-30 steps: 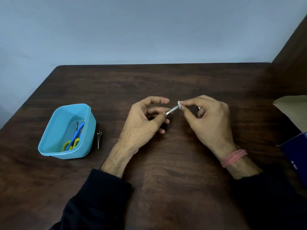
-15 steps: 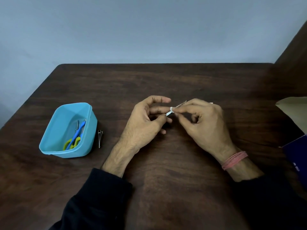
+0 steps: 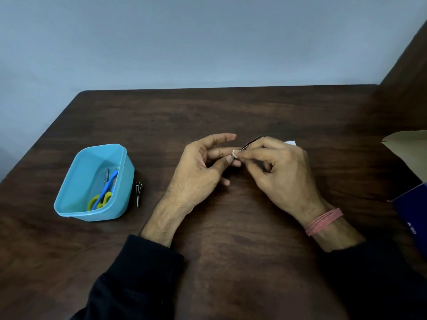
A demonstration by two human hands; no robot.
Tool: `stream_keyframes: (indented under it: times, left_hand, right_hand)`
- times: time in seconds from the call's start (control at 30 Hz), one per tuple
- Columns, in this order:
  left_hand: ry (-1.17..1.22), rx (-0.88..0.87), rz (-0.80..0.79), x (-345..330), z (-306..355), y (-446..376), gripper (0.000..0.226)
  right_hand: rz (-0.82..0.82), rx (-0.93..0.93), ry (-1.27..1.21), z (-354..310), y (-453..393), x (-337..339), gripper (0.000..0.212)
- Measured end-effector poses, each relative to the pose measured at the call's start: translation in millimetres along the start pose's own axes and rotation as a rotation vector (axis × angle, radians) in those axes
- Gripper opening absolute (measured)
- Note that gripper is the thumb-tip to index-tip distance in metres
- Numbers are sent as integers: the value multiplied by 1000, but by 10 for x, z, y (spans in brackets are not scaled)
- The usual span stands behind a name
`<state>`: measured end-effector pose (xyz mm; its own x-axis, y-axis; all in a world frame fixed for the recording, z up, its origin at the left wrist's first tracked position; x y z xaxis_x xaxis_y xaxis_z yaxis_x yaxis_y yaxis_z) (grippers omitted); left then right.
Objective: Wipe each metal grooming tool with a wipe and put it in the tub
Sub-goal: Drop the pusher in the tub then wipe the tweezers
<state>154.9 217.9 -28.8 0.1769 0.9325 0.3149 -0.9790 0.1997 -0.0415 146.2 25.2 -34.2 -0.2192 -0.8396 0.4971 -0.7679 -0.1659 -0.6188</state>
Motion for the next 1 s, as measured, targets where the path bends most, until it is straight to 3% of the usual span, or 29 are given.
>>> stream_keyframes:
  times: [0.1, 0.23, 0.4, 0.53, 0.67, 0.8, 0.9, 1.0]
  left_hand:
    - [1, 3, 11, -1, -5, -3, 43]
    - [-2, 17, 8, -2, -8, 3, 40]
    - [17, 39, 47, -5, -53, -13, 36]
    - [2, 34, 35, -7, -50, -9, 36]
    - [18, 41, 43, -3, -55, -13, 37]
    - [14, 47, 47, -4, -50, -4, 37]
    - [23, 47, 56, -5, -56, -12, 37]
    - [20, 52, 59, -3, -58, -10, 38]
  right_hand:
    - [62, -29, 2, 41, -2, 47, 16]
    - [-41, 14, -6, -30, 17, -17, 16]
    - [161, -101, -3, 110, -28, 126, 9]
    - [53, -83, -21, 52, -13, 26, 11]
    - [160, -134, -32, 131, -42, 103, 9]
    - [95, -100, 15, 59, -24, 73, 9]
    - [184, -157, 1, 132, -40, 136, 9]
    - [141, -142, 6, 100, -44, 115, 8]
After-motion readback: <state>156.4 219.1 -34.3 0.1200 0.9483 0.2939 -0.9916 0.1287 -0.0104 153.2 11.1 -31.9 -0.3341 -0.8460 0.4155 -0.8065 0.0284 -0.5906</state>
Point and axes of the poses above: each hand's wrist, its own y-axis away from the middle knuckle, its own x-axis out of the back of the hand, z = x × y, the point moved 4 cm from there along -y, towards the middle knuckle, and after that the axes turned 11 degrees about -y, right-handed, at the moved point
